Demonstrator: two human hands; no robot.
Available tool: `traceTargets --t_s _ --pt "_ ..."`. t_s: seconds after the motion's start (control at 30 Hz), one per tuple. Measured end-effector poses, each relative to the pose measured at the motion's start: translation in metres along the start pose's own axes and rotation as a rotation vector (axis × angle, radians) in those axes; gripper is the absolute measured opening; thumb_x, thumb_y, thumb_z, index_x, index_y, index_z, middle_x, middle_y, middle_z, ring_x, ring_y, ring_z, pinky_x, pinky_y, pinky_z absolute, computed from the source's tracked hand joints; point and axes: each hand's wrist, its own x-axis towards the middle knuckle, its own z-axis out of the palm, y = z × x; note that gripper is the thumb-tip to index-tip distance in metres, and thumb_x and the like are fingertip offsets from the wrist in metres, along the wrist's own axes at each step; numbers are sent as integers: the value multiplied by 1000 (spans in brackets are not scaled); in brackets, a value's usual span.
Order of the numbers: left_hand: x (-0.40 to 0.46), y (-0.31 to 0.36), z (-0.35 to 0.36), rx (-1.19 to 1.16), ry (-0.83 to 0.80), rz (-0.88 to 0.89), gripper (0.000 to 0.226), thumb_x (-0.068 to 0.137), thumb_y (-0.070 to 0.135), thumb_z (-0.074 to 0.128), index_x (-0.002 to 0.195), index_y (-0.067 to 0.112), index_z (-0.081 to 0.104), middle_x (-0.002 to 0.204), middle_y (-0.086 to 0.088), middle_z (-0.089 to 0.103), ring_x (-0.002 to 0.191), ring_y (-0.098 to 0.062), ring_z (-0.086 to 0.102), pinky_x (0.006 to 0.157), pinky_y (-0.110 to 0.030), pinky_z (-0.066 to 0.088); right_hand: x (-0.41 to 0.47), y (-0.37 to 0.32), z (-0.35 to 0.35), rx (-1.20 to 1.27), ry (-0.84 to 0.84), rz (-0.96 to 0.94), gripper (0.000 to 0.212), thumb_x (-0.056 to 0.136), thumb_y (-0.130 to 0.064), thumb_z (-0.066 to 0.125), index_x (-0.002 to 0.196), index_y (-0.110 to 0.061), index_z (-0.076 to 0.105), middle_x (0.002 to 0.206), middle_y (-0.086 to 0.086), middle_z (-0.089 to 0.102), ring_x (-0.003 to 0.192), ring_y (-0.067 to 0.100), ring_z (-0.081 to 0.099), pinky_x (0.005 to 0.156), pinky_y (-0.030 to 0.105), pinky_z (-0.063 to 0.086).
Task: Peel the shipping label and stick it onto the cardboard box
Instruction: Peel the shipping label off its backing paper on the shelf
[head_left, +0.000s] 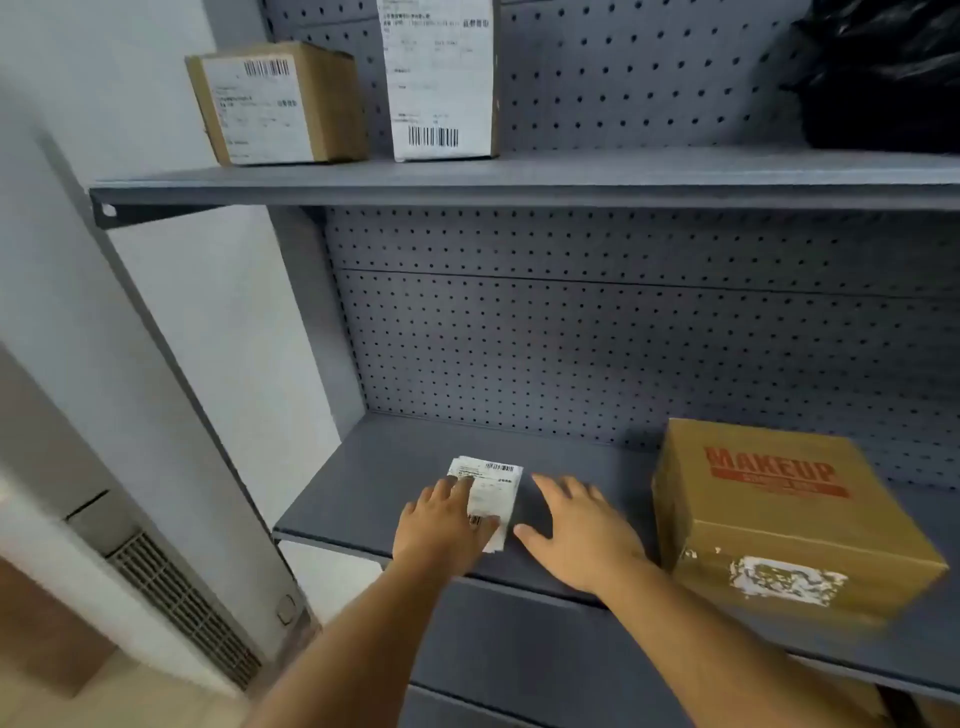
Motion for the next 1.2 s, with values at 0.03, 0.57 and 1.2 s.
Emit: traceTargets --t_s 0.03,0.57,1.2 --pt "3 -1 3 -15 -36 -3 78 93 67 40 158 27 24 164 1 31 148 -24 31 117 -46 28 3 0 2 -1 -20 -7 78 92 -70 40 158 -35 20 164 -1 32 148 28 30 111 47 43" --pt "3 -16 37 -19 4 20 57 101 61 32 153 39 35 164 10 31 149 -20 23 117 -42 21 30 1 25 -34 -3 -20 64 98 -61 40 149 -23 42 147 3 47 137 27 39 109 43 43" --pt "-9 27 23 -366 109 272 56 98 56 48 152 46 35 160 20 35 145 -10 28 117 -38 23 20 -7 17 1343 13 306 21 104 -17 55 109 -12 74 99 2 81 90 13 73 86 38 59"
